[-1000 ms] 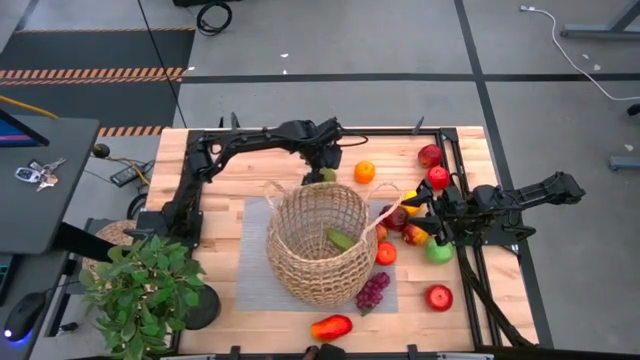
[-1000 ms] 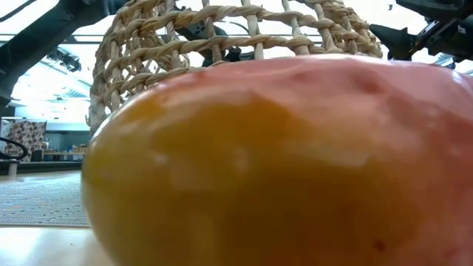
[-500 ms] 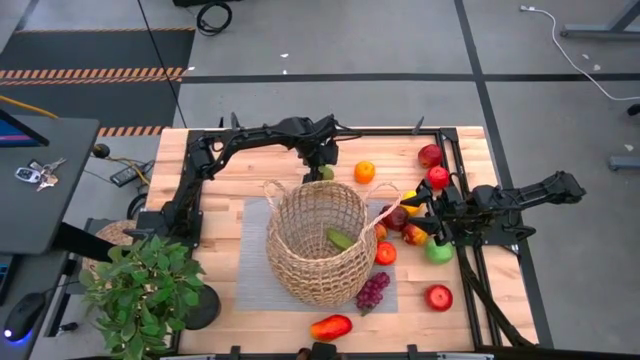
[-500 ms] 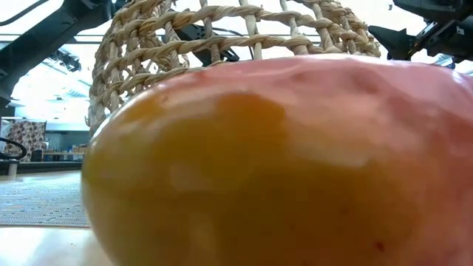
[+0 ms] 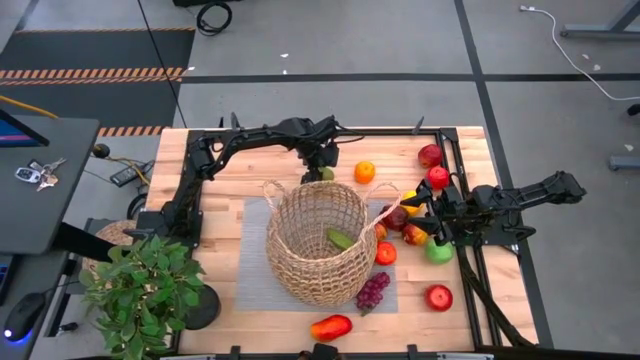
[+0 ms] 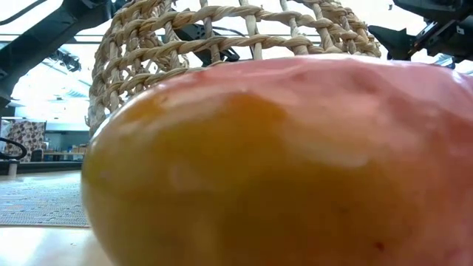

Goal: Build produce basket
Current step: Put the green pear into the brown basket

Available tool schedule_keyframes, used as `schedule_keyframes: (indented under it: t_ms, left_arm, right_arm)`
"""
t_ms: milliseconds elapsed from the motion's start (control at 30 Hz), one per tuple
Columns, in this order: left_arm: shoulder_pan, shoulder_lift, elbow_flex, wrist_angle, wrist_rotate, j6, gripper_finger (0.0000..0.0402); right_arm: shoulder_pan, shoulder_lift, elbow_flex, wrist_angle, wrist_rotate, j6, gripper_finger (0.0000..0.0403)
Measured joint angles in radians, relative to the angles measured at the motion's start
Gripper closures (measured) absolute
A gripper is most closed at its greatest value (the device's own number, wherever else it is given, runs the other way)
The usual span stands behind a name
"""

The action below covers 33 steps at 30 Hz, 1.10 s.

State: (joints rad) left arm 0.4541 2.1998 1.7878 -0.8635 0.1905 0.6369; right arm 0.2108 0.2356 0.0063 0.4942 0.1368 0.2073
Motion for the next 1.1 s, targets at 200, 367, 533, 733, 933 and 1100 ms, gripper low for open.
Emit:
schedule_keyframes:
  t_ms: [200,367,533,733,933,1100]
  left_arm:
    - [0.0,-0.015,-0.002,-0.018,-0.015,0.004,0.0164]
    - [0.005,-0.062,-0.004,-0.025,-0.056,0.015,0.0165]
    - [0.016,-0.113,0.008,-0.033,-0.075,0.025,0.0165]
    - [0.022,-0.166,0.074,-0.062,-0.108,0.024,0.0166]
    - [0.019,-0.212,0.212,-0.082,-0.126,0.021,0.0167]
    - [-0.003,-0.23,0.394,-0.105,-0.132,-0.033,0.0165]
  right_arm:
    - [0.0,0.0,0.0,0.0,0.0,0.0,0.0148]
    - [0.0,0.0,0.0,0.0,0.0,0.0,0.0148]
    - [0.0,0.0,0.0,0.0,0.0,0.0,0.0148]
    - [0.0,0.0,0.0,0.002,-0.004,0.0,0.0148]
    - [0.0,0.0,0.0,0.003,-0.002,0.0,0.0148]
    - [0.0,0.0,0.0,0.003,-0.002,0.0,0.0148]
